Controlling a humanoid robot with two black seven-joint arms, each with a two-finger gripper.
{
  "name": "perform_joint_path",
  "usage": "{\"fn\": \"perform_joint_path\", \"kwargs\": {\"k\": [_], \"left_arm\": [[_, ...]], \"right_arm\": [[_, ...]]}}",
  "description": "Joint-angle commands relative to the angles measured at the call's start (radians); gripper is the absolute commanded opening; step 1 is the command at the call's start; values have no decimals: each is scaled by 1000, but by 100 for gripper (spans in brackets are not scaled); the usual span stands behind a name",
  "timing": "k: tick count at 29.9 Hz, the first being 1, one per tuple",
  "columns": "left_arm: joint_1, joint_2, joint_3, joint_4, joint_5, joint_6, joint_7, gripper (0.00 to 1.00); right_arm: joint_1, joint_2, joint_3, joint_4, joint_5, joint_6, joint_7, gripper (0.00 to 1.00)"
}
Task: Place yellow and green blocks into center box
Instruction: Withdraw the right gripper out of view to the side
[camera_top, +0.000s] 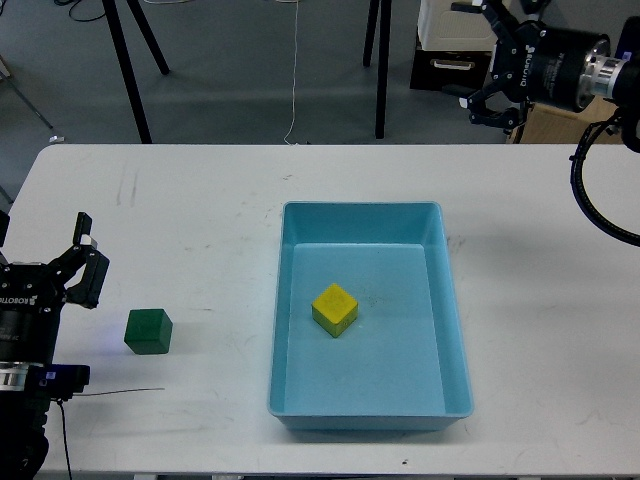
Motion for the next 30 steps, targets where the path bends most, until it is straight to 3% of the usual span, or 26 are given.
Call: {"fn": "perform_joint_path", "kwargs": {"k": [1, 7, 14, 18, 24, 30], "left_arm": [[-15, 0, -1, -2, 1, 0, 2, 100], [-46, 0, -1, -2, 1, 0, 0, 100], [-57, 0, -3, -3, 1, 0, -3, 100], [-54, 2, 2, -3, 1, 0, 0, 100], [-54, 3, -12, -6, -1, 0, -14, 100], [-48, 12, -32, -6, -1, 0, -1, 100]], "right_arm": [[-163, -28, 198, 4, 65, 8, 46, 100], [-484, -28, 462, 62, 281, 8, 49, 100], [-947, -6, 715, 370, 292, 8, 49, 100], [-1166, 111, 878, 459, 292, 8, 47, 100], [-1343, 262, 922, 545, 288, 8, 47, 100], [-1360, 270, 906, 559, 278, 8, 47, 100]]}}
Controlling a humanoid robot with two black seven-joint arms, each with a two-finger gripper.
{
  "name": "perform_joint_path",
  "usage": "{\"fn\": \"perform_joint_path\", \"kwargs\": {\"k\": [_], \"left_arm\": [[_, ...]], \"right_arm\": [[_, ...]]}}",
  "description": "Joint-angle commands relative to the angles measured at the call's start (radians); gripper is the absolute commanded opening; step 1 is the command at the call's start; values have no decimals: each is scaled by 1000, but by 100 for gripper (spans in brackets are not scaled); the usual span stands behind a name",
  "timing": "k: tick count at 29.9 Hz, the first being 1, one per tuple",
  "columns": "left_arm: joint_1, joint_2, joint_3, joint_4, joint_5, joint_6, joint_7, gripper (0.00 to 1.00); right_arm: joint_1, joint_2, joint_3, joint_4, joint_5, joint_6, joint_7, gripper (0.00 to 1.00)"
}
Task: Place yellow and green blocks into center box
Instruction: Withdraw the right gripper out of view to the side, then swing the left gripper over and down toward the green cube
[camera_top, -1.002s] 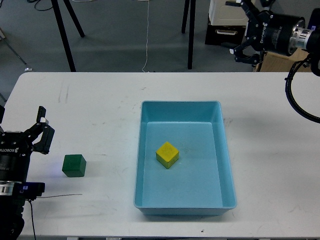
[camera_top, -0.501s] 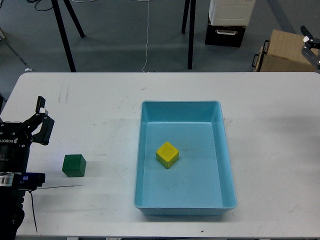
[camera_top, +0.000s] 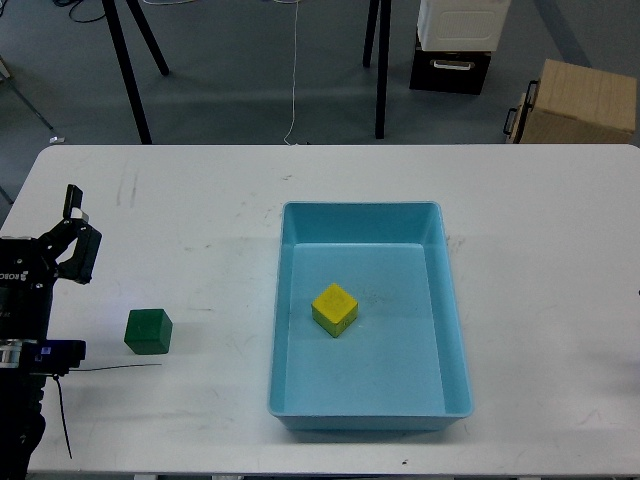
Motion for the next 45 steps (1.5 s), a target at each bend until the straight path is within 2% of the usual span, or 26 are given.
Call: {"fn": "perform_joint_path", "kwargs": {"k": [1, 8, 10, 13, 17, 20, 26, 29, 34, 39, 45], "left_arm": [[13, 5, -19, 3, -2, 0, -4, 100], [4, -35, -53, 138, -46, 0, -14, 100], [16, -55, -48, 103, -56, 0, -21, 100], [108, -3, -68, -21, -53, 0, -64, 100], [138, 213, -166, -129, -53, 0, -95, 100], [180, 413, -223, -132, -51, 0, -95, 100], [166, 796, -226, -132, -34, 0, -84, 100], [97, 979, -191, -114, -13, 0, -86, 100], [-99, 1198, 31, -82, 19, 0, -81, 100], [-306, 1226, 235, -69, 163, 0, -80, 100], [-378, 1213, 312, -26, 239, 0, -80, 100]], "right_arm": [[-16, -7, -4, 3, -1, 0, 0, 100], [-62, -73, 1, 58, -1, 0, 0, 100], [-65, -73, 7, 58, -3, 0, 0, 100], [-65, -56, 13, 58, -1, 0, 0, 100], [-56, -3, -5, 57, -3, 0, 2, 100], [-42, 21, -18, 57, -12, 0, 2, 100], [-19, 34, -35, 57, -26, 0, 2, 100], [-21, 34, -32, 57, -26, 0, 2, 100], [-21, 34, -28, 55, -26, 0, 2, 100], [-5, 34, -30, 53, -27, 0, 2, 100], [4, 36, -30, 52, -27, 0, 2, 100]]}}
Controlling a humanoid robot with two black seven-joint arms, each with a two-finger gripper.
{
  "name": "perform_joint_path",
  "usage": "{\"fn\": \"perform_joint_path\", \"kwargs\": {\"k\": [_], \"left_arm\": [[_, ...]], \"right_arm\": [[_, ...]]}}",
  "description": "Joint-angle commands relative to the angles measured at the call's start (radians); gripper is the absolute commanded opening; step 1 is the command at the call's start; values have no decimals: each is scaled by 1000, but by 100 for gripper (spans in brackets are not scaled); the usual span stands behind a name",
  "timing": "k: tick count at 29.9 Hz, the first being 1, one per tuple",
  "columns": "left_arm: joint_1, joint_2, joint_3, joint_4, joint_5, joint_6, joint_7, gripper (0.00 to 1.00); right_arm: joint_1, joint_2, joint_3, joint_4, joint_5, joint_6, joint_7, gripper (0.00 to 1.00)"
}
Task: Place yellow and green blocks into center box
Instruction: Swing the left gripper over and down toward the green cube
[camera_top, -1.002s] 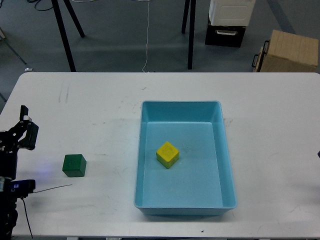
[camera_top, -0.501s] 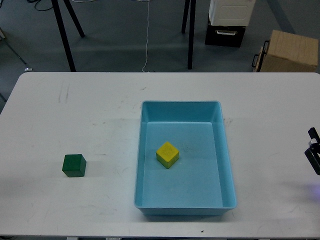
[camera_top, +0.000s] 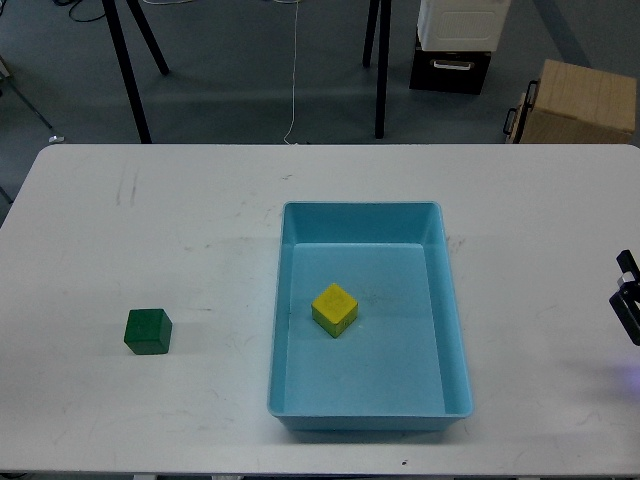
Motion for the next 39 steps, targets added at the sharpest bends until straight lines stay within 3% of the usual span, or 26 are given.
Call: {"fn": "perform_joint_path", "kwargs": {"k": [1, 5, 10, 18, 23, 29, 35, 39], "left_arm": [[-25, -24, 24, 44, 21, 0, 0, 100], [-43, -92, 78, 62, 33, 0, 3, 100], [-218, -230, 336, 133, 71, 0, 4, 100], [-796, -287, 920, 276, 76, 0, 18, 100], [-1175, -345, 1351, 276, 105, 0, 86, 100], [-1570, -526, 1814, 280, 131, 0, 101, 100], [-1795, -718, 2177, 263, 147, 0, 101, 100], [-1832, -825, 2317, 227, 160, 7, 103, 100]], "right_arm": [[9, 0, -2, -1, 1, 0, 0, 100], [12, 0, -2, -5, 0, 0, 0, 100], [23, 0, -2, -18, 0, 0, 0, 100], [22, -1, -2, -22, 0, 0, 0, 100], [22, 0, -2, -25, 0, 0, 0, 100], [20, 0, -2, -33, 0, 0, 0, 100], [17, 0, 1, -33, 0, 0, 0, 100], [17, 0, 6, -31, 0, 0, 0, 100]]}}
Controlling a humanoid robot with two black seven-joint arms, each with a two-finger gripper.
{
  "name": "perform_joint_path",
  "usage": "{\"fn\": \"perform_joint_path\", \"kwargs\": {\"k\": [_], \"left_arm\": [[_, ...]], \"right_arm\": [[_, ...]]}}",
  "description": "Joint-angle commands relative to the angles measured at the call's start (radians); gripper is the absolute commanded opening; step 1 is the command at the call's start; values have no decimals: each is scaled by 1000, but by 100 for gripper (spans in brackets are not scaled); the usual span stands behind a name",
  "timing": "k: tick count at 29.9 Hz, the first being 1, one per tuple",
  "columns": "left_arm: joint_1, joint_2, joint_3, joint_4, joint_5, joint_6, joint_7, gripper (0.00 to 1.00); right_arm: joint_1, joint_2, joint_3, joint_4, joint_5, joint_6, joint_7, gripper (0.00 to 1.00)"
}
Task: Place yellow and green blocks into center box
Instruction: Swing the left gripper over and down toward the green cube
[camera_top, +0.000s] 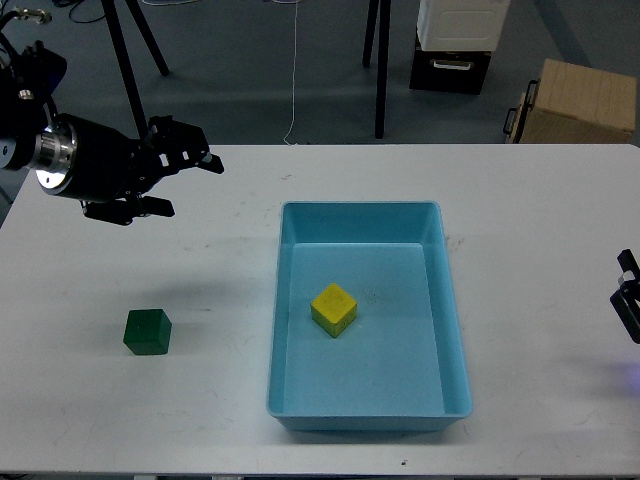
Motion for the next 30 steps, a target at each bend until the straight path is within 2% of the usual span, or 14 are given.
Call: {"fn": "perform_joint_path", "kwargs": {"k": [1, 5, 19, 30], "left_arm": [[-27, -92, 128, -42, 21, 13, 1, 100], [-9, -120, 175, -51, 87, 27, 0, 100], [164, -153, 169, 32, 107, 64, 0, 100], [215, -193, 166, 85, 139, 70, -5, 100]], "right_arm": [[2, 0, 3, 1, 0, 0, 0, 100], [0, -2, 11, 0, 0, 0, 0, 100], [-3, 0, 12, -7, 0, 0, 0, 100], [-3, -2, 14, -7, 0, 0, 0, 100]]}}
